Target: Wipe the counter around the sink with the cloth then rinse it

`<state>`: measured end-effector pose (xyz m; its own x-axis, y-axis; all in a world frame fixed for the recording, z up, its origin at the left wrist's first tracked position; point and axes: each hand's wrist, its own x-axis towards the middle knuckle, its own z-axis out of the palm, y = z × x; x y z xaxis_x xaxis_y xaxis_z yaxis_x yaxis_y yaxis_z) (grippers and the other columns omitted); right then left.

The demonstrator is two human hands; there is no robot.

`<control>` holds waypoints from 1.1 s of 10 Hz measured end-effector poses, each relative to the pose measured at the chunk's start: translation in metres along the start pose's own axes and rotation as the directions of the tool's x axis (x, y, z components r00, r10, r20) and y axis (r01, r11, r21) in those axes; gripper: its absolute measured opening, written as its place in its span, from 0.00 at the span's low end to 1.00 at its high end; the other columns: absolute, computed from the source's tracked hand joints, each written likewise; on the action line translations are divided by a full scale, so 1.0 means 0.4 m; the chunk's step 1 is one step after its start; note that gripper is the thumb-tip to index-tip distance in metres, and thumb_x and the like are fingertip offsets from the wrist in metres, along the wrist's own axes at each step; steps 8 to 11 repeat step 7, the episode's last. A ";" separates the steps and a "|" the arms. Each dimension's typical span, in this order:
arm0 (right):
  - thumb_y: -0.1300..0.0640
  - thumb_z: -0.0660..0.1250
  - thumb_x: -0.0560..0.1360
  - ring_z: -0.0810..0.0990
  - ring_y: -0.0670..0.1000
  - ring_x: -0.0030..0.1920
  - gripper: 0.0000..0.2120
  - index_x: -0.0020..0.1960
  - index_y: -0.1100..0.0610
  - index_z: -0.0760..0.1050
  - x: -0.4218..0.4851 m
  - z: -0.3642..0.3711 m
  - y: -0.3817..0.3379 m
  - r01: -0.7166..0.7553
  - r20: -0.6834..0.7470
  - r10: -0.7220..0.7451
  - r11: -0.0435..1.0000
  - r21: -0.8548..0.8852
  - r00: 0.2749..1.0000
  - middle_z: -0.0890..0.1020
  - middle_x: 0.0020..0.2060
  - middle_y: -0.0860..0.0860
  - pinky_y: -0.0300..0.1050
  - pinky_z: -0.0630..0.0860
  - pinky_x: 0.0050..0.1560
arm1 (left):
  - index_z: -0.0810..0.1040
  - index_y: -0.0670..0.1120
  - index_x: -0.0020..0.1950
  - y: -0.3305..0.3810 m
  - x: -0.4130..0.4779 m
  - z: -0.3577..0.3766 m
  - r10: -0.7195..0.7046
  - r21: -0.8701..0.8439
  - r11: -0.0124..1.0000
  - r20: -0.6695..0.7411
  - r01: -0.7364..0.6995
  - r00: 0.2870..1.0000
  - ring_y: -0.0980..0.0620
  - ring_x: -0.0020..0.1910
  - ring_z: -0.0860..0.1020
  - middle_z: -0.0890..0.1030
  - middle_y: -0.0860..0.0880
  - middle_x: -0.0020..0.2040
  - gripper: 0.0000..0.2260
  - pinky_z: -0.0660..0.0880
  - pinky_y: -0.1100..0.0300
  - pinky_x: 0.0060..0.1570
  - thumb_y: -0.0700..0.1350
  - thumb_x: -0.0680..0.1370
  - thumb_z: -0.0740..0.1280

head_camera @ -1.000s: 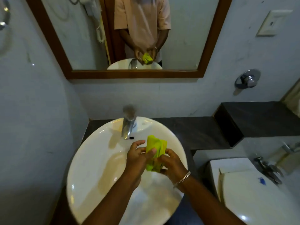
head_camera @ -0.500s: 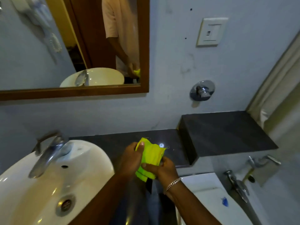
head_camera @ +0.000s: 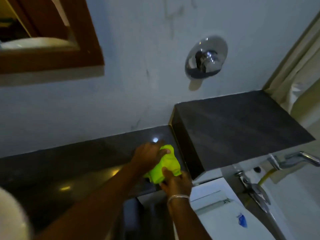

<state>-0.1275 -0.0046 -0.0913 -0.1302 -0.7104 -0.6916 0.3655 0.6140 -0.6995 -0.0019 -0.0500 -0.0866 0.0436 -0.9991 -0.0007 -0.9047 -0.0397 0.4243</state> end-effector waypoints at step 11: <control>0.39 0.70 0.67 0.82 0.50 0.48 0.12 0.38 0.47 0.77 -0.164 -0.329 -0.026 0.095 -0.088 -0.296 0.553 -0.828 0.951 0.85 0.40 0.47 0.43 0.75 0.56 | 0.82 0.50 0.56 0.095 -0.080 0.061 0.176 0.226 0.945 0.251 -0.235 0.952 0.44 0.53 0.83 0.84 0.47 0.56 0.26 0.79 0.48 0.47 0.63 0.69 0.57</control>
